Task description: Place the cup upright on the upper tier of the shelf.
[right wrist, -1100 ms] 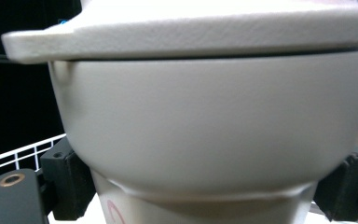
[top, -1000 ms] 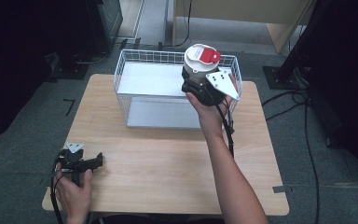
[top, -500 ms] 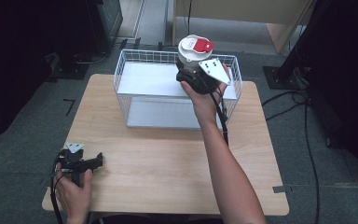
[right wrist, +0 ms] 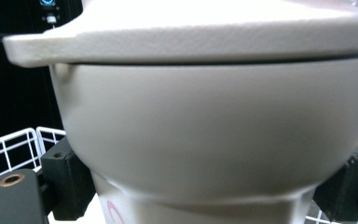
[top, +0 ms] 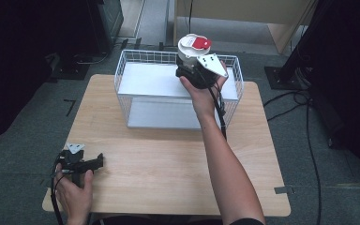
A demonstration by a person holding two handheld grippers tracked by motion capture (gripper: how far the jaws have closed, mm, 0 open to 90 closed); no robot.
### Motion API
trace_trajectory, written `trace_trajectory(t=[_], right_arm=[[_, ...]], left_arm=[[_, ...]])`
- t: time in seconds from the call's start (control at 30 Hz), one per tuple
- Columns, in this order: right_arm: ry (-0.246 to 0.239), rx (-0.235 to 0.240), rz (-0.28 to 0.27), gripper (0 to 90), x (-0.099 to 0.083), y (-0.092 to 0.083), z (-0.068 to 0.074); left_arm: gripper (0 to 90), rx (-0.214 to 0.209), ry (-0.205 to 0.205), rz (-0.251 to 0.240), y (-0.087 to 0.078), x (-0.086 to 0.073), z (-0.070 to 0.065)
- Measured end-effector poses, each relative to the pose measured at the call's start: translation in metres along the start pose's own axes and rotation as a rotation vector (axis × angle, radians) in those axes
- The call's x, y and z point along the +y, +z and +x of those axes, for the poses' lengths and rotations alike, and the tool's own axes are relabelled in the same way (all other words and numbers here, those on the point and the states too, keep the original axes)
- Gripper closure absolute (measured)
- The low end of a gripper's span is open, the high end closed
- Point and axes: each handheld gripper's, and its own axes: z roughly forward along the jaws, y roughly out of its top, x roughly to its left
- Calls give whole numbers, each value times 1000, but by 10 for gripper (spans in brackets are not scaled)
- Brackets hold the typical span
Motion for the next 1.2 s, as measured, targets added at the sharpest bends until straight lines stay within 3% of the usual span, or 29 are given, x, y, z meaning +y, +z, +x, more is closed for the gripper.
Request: trace_trajectory(t=[0.57,0.93,1.2], right_arm=[[-9,17,18,105,-2,-5,0],[-10,15,52,22,0,-10,-3],[-6,26,57,21,-2,-15,-4]], left_arm=[[0,0,0,0,0,0,0],[0,0,-1,-1,0,0,0],[0,-1,0,0,0,0,0]])
